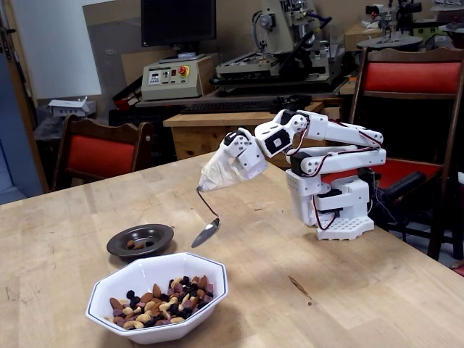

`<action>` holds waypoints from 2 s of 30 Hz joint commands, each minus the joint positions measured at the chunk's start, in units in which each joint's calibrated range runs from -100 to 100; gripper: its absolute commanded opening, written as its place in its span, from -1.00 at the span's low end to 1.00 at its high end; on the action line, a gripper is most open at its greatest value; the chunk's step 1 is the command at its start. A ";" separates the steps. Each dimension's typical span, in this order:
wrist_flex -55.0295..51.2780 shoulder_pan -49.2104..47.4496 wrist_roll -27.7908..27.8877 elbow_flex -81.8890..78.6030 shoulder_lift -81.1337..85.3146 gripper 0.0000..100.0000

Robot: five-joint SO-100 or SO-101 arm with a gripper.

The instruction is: Use spoon to take food

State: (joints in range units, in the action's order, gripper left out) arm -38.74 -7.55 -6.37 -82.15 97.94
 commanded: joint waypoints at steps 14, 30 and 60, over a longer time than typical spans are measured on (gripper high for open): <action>2.62 -0.31 0.29 3.57 0.69 -0.91; 2.14 -0.23 -0.05 3.22 1.12 -0.91; 4.99 6.95 -0.10 -10.94 0.61 -0.91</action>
State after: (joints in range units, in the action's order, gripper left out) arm -36.03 -2.20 -6.62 -94.08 98.97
